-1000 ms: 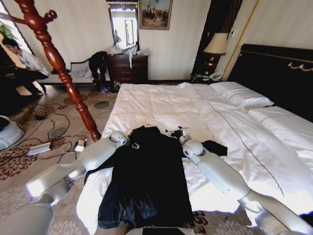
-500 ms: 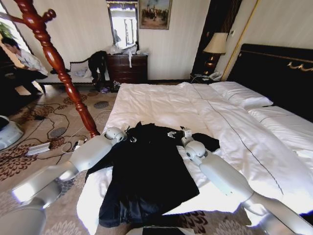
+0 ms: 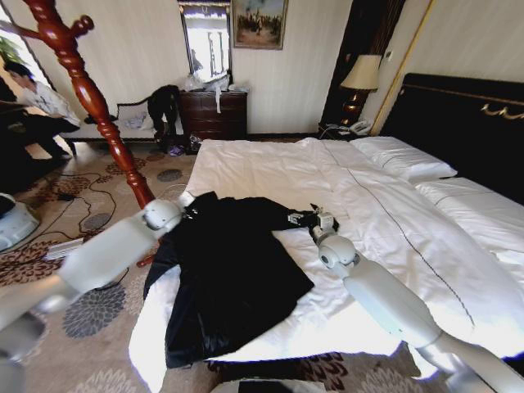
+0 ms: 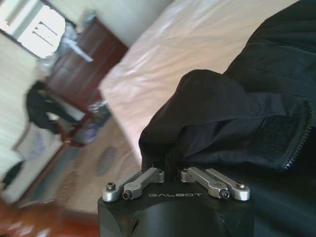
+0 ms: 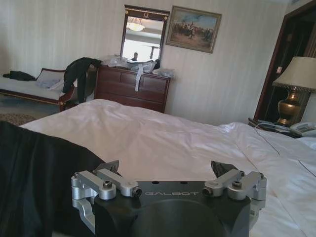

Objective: Pick up the clothes from the bed and hang them on the clothes hanger.

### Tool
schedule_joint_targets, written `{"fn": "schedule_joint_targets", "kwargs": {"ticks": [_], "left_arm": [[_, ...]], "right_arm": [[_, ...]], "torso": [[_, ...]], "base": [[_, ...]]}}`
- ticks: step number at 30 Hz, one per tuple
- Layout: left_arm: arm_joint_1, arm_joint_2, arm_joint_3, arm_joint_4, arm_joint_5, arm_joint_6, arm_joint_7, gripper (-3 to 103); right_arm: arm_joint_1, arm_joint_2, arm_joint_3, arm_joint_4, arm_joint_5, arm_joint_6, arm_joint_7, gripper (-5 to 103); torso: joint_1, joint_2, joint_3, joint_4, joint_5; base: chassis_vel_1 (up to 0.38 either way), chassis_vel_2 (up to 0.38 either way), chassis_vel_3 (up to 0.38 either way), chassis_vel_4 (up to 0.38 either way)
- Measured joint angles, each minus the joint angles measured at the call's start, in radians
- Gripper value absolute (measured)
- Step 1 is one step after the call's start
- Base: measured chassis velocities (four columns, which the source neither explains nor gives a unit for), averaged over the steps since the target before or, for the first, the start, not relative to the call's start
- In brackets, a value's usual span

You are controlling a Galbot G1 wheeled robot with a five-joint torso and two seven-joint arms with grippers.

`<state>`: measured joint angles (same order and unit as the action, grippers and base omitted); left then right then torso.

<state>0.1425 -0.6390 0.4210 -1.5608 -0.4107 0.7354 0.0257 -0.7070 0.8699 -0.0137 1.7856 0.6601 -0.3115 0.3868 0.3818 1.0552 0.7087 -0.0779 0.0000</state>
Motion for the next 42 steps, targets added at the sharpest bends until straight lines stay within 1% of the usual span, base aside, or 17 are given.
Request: {"fn": "schedule_joint_targets", "kwargs": {"ticks": [7,9,10,11,12,14,15,17,20,21,25,27,31,32,36,40,42], "left_arm": [[0.010,0.086,-0.043,-0.055,0.058,0.001,0.004,7],[0.045,0.094,-0.070,-0.070,0.040,0.000,0.001,7],[0.085,0.087,-0.105,-0.075,0.010,0.001,-0.012,7],[0.085,0.087,-0.105,-0.075,0.010,0.001,-0.012,7],[0.135,0.069,-0.143,-0.077,-0.032,0.000,-0.035,7],[0.241,0.029,-0.221,-0.081,-0.110,0.000,-0.095,7],[0.241,0.029,-0.221,-0.081,-0.110,0.000,-0.095,7],[0.362,-0.001,-0.313,-0.088,-0.161,-0.001,-0.136,7],[0.513,-0.031,-0.417,-0.101,-0.214,-0.005,-0.186,7],[0.513,-0.031,-0.417,-0.101,-0.214,-0.005,-0.186,7],[0.632,-0.059,-0.491,-0.101,-0.264,-0.002,-0.248,6],[0.643,-0.074,-0.501,-0.094,-0.281,-0.002,-0.265,6],[0.635,-0.150,-0.508,-0.065,-0.360,0.001,-0.314,6],[0.635,-0.150,-0.508,-0.065,-0.360,0.001,-0.314,6],[0.595,-0.212,-0.485,-0.051,-0.378,-0.007,-0.313,6],[0.533,-0.299,-0.483,0.014,-0.377,-0.016,-0.309,6],[0.520,-0.316,-0.488,0.034,-0.378,-0.021,-0.307,6]], "right_arm": [[-0.047,-0.015,0.014,0.035,-0.001,-0.001,0.003,100],[-0.059,-0.014,0.016,0.039,0.000,-0.003,0.006,100],[-0.069,-0.013,0.016,0.039,-0.003,-0.004,0.008,100],[-0.069,-0.013,0.016,0.039,-0.003,-0.004,0.008,100],[-0.081,-0.013,0.016,0.039,-0.010,-0.005,0.008,100],[-0.108,-0.024,0.012,0.037,-0.028,-0.005,0.009,100],[-0.108,-0.024,0.012,0.037,-0.028,-0.005,0.009,100],[-0.126,-0.040,0.006,0.038,-0.037,-0.006,0.010,100],[-0.135,-0.058,-0.008,0.038,-0.042,-0.008,0.015,100],[-0.135,-0.058,-0.008,0.038,-0.042,-0.008,0.015,100],[-0.116,-0.059,-0.038,0.036,-0.038,-0.022,0.030,100],[-0.110,-0.056,-0.046,0.035,-0.037,-0.024,0.034,100],[-0.096,-0.048,-0.074,0.024,-0.034,-0.033,0.046,100],[-0.096,-0.048,-0.074,0.024,-0.034,-0.033,0.046,100],[-0.099,-0.044,-0.079,0.021,-0.034,-0.037,0.054,100],[-0.128,-0.054,-0.064,0.026,-0.033,-0.040,0.064,100],[-0.134,-0.060,-0.059,0.027,-0.033,-0.040,0.065,100]], "torso": [[0.000,0.000,0.000,0.0001,0.0003],[0.000,0.000,0.000,0.0002,0.0003],[0.000,0.000,0.000,0.0003,0.0003],[0.000,0.000,0.000,0.0003,0.0003],[0.000,0.000,0.000,0.0004,0.0000],[0.000,0.000,0.000,-0.0009,0.0002],[0.000,0.000,0.000,-0.0009,0.0002],[0.000,0.000,0.000,-0.0009,0.0001],[0.000,0.000,0.000,0.0004,0.0000],[0.000,0.000,0.000,0.0004,0.0000],[0.000,0.000,0.000,0.0003,-0.0002],[0.000,0.000,0.000,0.0004,0.0001],[0.000,0.000,0.000,0.0002,0.0003],[0.000,0.000,0.000,0.0002,0.0003],[0.000,0.000,0.000,-0.0003,0.0000],[0.000,0.000,0.000,-0.0002,0.0001],[0.000,0.000,0.000,-0.0003,0.0002]], "base": [[0.000,0.000,0.000,0.000],[0.000,0.000,0.000,0.000],[0.000,0.000,0.000,0.000],[0.000,0.000,0.000,0.000],[0.000,0.000,0.000,0.000],[0.000,0.000,0.000,0.000],[0.000,0.000,0.000,0.000],[0.000,0.000,0.000,0.000],[0.000,0.000,0.000,0.000],[0.000,0.000,0.000,0.000],[0.000,0.000,0.000,0.000],[0.000,0.000,0.000,0.000],[0.000,0.000,0.000,0.000],[0.000,0.000,0.000,0.000],[0.000,0.000,0.000,0.000],[0.000,0.000,0.000,0.000],[0.000,0.000,0.000,0.000]]}}
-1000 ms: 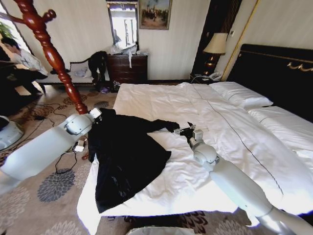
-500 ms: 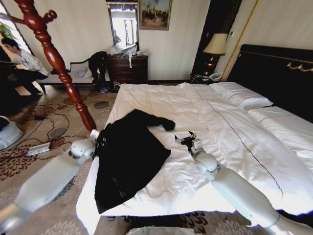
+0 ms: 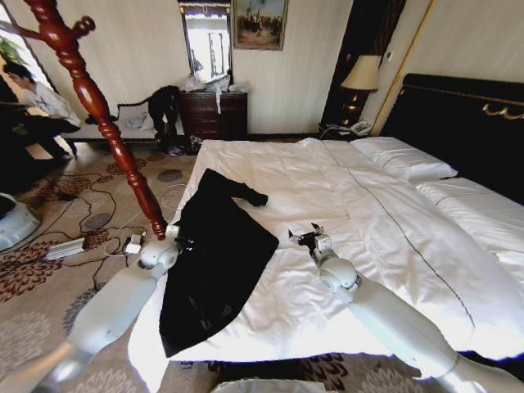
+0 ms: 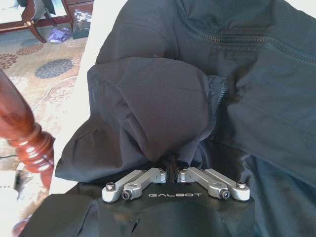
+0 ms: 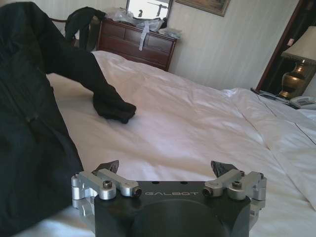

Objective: Pick up the clothes from the bed and hang them on the clothes hanger.

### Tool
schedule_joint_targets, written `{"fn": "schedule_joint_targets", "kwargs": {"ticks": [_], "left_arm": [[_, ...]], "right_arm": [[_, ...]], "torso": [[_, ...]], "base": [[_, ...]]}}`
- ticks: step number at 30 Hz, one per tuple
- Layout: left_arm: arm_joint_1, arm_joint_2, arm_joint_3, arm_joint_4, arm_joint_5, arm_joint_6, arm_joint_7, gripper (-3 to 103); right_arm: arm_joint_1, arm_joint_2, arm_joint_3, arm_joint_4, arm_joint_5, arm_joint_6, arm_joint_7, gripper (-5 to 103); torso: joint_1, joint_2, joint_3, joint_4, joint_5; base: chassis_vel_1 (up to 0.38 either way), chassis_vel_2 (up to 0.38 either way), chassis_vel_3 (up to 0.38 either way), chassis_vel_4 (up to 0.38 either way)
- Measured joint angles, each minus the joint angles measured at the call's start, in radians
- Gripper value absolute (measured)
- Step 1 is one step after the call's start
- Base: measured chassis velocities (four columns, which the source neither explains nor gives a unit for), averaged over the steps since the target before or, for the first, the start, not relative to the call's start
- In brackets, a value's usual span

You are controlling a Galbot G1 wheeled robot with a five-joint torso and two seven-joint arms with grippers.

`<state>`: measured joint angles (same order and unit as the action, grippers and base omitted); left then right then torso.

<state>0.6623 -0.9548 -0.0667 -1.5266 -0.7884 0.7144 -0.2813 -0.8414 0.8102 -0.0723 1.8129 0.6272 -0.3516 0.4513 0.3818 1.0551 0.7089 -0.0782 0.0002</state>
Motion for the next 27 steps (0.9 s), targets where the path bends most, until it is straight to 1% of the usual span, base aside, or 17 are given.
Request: {"fn": "schedule_joint_targets", "kwargs": {"ticks": [5,9,10,11,14,15,16,17,20,21,22,23,24,25,27], "left_arm": [[-0.068,-0.079,-0.003,0.092,-0.007,-0.056,0.057,6],[-0.096,-0.100,0.000,0.106,-0.026,-0.073,0.068,5],[-0.102,-0.100,0.001,0.105,-0.036,-0.075,0.067,10],[-0.102,-0.100,0.001,0.105,-0.036,-0.075,0.067,10],[-0.120,-0.086,0.006,0.085,-0.060,-0.074,0.043,26],[-0.126,-0.079,0.007,0.077,-0.066,-0.070,0.037,26],[-0.134,-0.066,0.008,0.062,-0.087,-0.060,0.028,32],[-0.134,-0.066,0.008,0.062,-0.087,-0.060,0.028,32],[-0.140,-0.025,0.010,0.019,-0.150,-0.036,0.008,47],[-0.131,-0.006,0.007,-0.005,-0.198,-0.026,-0.014,47],[-0.131,-0.006,0.007,-0.005,-0.198,-0.026,-0.014,47],[-0.109,0.002,-0.004,-0.035,-0.247,-0.019,-0.034,58],[-0.087,0.003,-0.019,-0.059,-0.273,-0.018,-0.044,58],[-0.087,0.003,-0.019,-0.059,-0.273,-0.018,-0.044,58],[-0.036,-0.005,-0.056,-0.094,-0.277,-0.026,-0.052,70]], "right_arm": [[-0.006,-0.011,0.006,-0.012,0.000,0.000,0.004,100],[0.005,0.005,-0.015,-0.025,0.011,0.001,0.023,100],[0.009,0.012,-0.021,-0.028,0.025,0.001,0.032,100],[0.009,0.012,-0.021,-0.028,0.025,0.001,0.032,100],[0.017,0.029,-0.031,-0.039,0.052,-0.001,0.045,100],[0.018,0.031,-0.032,-0.042,0.053,-0.001,0.046,100],[0.019,0.032,-0.035,-0.046,0.054,-0.001,0.046,100],[0.019,0.032,-0.035,-0.046,0.054,-0.001,0.046,100],[0.018,0.036,-0.036,-0.052,0.069,-0.001,0.049,100],[0.016,0.040,-0.036,-0.054,0.077,-0.002,0.052,100],[0.016,0.040,-0.036,-0.054,0.077,-0.002,0.052,100],[0.013,0.044,-0.035,-0.054,0.080,-0.002,0.054,100],[0.010,0.044,-0.034,-0.054,0.081,-0.002,0.055,100],[0.010,0.044,-0.034,-0.054,0.081,-0.002,0.055,100],[0.001,0.040,-0.029,-0.047,0.081,-0.003,0.057,100]], "torso": [[0.000,0.000,0.000,0.0003,-0.0003],[0.000,0.000,0.000,-0.0001,-0.0001],[0.000,0.000,0.000,-0.0001,-0.0001],[0.000,0.000,0.000,-0.0001,-0.0001],[0.000,0.000,0.000,0.0004,-0.0003],[0.000,0.000,0.000,0.0003,-0.0002],[0.000,0.000,0.000,0.0003,-0.0002],[0.000,0.000,0.000,0.0003,-0.0002],[0.000,0.000,0.000,-0.0001,-0.0003],[0.000,0.000,0.000,0.0003,0.0002],[0.000,0.000,0.000,0.0003,0.0002],[0.000,0.000,0.000,0.0007,-0.0001],[0.000,0.000,0.000,0.0007,-0.0005],[0.000,0.000,0.000,0.0007,-0.0005],[0.000,0.000,0.000,0.0003,-0.0001]], "base": [[0.000,0.000,0.000,0.000],[0.000,0.000,0.000,0.000],[0.000,0.000,0.000,0.000],[0.000,0.000,0.000,0.000],[0.000,0.000,0.000,0.000],[0.000,0.000,0.000,0.000],[0.000,0.000,0.000,0.000],[0.000,0.000,0.000,0.000],[0.000,0.000,0.000,0.000],[0.000,0.000,0.000,0.000],[0.000,0.000,0.000,0.000],[0.000,0.000,0.000,0.000],[0.000,0.000,0.000,0.000],[0.000,0.000,0.000,0.000],[0.000,0.000,0.000,0.000]]}}
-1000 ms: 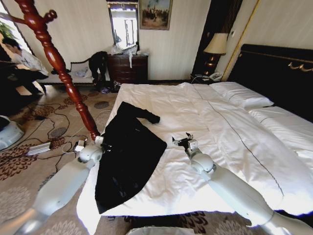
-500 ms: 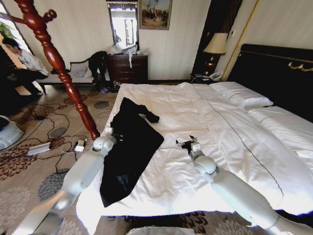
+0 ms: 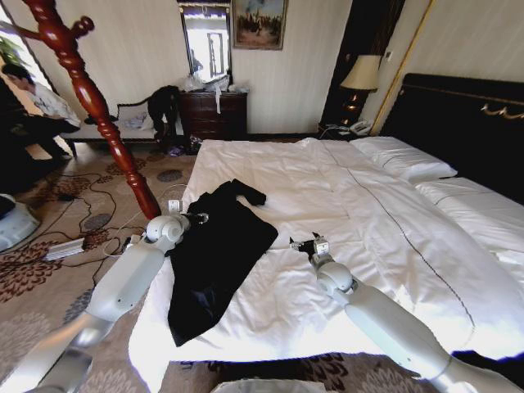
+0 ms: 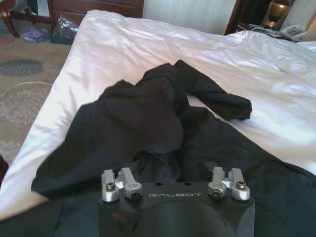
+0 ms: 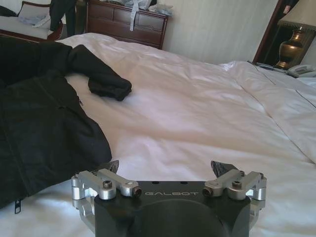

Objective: Pick up the clothes from the bed and hang them on the clothes hanger.

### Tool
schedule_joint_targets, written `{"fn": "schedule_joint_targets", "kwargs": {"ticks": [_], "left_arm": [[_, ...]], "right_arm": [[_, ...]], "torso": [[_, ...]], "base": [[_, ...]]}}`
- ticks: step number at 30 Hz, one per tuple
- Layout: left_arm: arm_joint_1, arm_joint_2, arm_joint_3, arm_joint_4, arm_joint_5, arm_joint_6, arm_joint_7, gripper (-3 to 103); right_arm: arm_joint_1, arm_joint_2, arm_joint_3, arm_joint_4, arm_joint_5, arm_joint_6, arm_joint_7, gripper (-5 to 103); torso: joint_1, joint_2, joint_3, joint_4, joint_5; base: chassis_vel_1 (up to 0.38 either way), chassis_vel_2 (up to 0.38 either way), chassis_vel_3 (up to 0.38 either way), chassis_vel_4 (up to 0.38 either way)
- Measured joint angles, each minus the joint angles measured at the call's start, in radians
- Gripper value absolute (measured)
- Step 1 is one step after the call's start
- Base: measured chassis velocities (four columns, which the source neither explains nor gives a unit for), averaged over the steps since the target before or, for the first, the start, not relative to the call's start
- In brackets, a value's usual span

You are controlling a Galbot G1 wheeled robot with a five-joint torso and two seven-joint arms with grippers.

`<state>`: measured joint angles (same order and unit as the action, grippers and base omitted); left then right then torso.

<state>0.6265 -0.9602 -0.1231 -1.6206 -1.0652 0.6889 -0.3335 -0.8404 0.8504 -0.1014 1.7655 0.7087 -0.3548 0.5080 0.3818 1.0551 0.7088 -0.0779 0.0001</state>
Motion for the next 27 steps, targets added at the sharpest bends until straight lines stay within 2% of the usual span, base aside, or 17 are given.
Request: {"fn": "schedule_joint_targets", "kwargs": {"ticks": [1,2,4,5,9,12,16,17,20,27], "left_arm": [[0.019,-0.011,-0.026,-0.003,0.015,-0.006,-0.006,76],[0.019,-0.011,-0.026,-0.003,0.015,-0.006,-0.006,76],[0.031,-0.036,-0.070,0.003,0.028,-0.011,-0.029,86],[0.031,-0.049,-0.090,0.013,0.032,-0.011,-0.042,86],[0.013,-0.087,-0.130,0.058,0.030,-0.008,-0.076,98],[0.008,-0.125,-0.164,0.096,0.010,-0.007,-0.080,100],[0.006,-0.237,-0.266,0.174,-0.008,0.014,-0.094,100],[0.006,-0.237,-0.266,0.174,-0.008,0.014,-0.094,100],[-0.002,-0.321,-0.350,0.233,0.001,0.035,-0.091,100],[-0.019,-0.378,-0.463,0.285,-0.008,0.046,-0.080,100]], "right_arm": [[-0.004,-0.005,0.003,0.004,0.000,0.000,0.001,100],[-0.004,-0.005,0.003,0.004,0.000,0.000,0.001,100],[-0.011,-0.012,0.006,0.007,0.001,-0.001,0.001,100],[-0.013,-0.015,0.007,0.007,0.002,-0.002,0.002,100],[-0.016,-0.018,0.007,0.007,0.006,-0.008,0.008,100],[-0.017,-0.019,0.003,0.013,0.013,-0.014,0.015,100],[-0.020,-0.037,-0.004,0.022,0.028,-0.022,0.028,100],[-0.020,-0.037,-0.004,0.022,0.028,-0.022,0.028,100],[-0.018,-0.064,-0.009,0.023,0.036,-0.023,0.029,100],[-0.012,-0.085,-0.016,0.023,0.047,-0.023,0.031,100]], "torso": [[0.000,0.000,0.000,-0.0001,-0.0003],[0.000,0.000,0.000,-0.0001,-0.0003],[0.000,0.000,0.000,0.0002,-0.0003],[0.000,0.000,0.000,0.0001,-0.0003],[0.000,0.000,0.000,-0.0002,0.0001],[0.000,0.000,0.000,-0.0001,-0.0001],[0.000,0.000,0.000,-0.0002,-0.0002],[0.000,0.000,0.000,-0.0002,-0.0002],[0.000,0.000,0.000,-0.0004,-0.0003],[0.000,0.000,0.000,0.0000,0.0000]], "base": [[0.000,0.000,0.000,0.000],[0.000,0.000,0.000,0.000],[0.000,0.000,0.000,0.000],[0.000,0.000,0.000,0.000],[0.000,0.000,0.000,0.000],[0.000,0.000,0.000,0.000],[0.000,0.000,0.000,0.000],[0.000,0.000,0.000,0.000],[0.000,0.000,0.000,0.000],[0.000,0.000,0.000,0.000]]}}
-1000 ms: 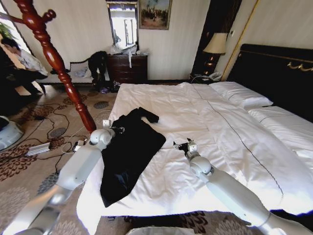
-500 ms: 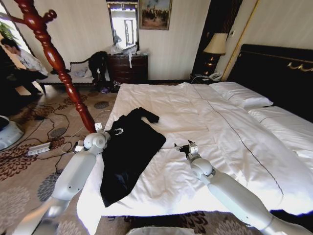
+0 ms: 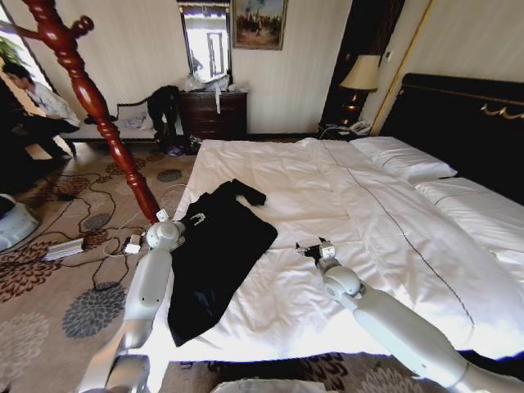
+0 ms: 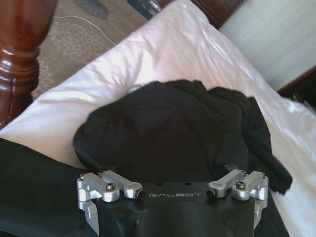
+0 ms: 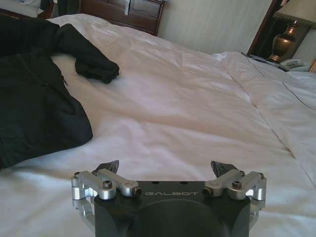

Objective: Pick up the clothes from the bed and hang them on the clothes hanger.

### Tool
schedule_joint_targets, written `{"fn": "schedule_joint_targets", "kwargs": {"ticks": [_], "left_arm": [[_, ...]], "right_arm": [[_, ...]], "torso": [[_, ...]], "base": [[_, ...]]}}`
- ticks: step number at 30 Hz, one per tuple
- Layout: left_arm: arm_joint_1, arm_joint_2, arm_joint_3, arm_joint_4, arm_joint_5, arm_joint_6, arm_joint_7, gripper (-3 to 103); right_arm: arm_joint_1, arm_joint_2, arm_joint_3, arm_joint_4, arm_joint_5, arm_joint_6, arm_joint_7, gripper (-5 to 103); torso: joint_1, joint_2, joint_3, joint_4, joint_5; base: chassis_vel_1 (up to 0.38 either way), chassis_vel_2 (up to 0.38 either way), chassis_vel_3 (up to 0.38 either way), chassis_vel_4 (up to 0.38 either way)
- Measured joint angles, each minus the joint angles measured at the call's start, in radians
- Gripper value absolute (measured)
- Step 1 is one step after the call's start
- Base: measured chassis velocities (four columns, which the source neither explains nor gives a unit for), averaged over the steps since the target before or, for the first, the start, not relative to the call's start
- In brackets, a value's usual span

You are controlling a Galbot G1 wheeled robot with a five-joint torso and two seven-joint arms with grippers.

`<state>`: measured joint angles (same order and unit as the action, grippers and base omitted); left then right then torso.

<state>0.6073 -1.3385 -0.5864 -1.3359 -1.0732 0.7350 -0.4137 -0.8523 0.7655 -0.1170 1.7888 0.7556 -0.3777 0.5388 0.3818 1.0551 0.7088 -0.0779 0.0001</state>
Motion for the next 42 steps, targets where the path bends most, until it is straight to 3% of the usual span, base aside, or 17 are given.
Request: {"fn": "schedule_joint_targets", "kwargs": {"ticks": [7,19,34,38,42], "left_arm": [[-0.034,-0.011,-0.066,0.075,-0.041,0.000,0.009,100],[-0.110,-0.012,0.004,0.251,0.042,0.001,0.082,100],[-0.216,-0.058,0.035,0.395,0.045,0.001,0.108,102],[-0.224,-0.060,0.039,0.425,0.056,0.001,0.125,96],[-0.229,-0.062,0.040,0.446,0.068,0.001,0.145,81]], "right_arm": [[0.013,-0.004,-0.023,0.004,0.014,-0.004,0.008,100],[0.024,-0.004,-0.053,0.006,0.031,-0.016,0.032,100],[0.002,-0.012,-0.028,0.005,0.036,-0.016,0.038,100],[-0.005,-0.020,-0.018,0.006,0.037,-0.016,0.038,100],[-0.008,-0.024,-0.017,0.006,0.038,-0.016,0.038,100]], "torso": [[0.000,0.000,0.000,0.0000,0.0000],[0.000,0.000,0.000,0.0002,-0.0001],[0.000,0.000,0.000,-0.0001,0.0000],[0.000,0.000,0.000,0.0001,0.0000],[0.000,0.000,0.000,0.0000,0.0000]], "base": [[0.000,0.000,0.000,0.000],[0.000,0.000,0.000,0.000],[0.000,0.000,0.000,0.000],[0.000,0.000,0.000,0.000],[0.000,0.000,0.000,0.000]]}}
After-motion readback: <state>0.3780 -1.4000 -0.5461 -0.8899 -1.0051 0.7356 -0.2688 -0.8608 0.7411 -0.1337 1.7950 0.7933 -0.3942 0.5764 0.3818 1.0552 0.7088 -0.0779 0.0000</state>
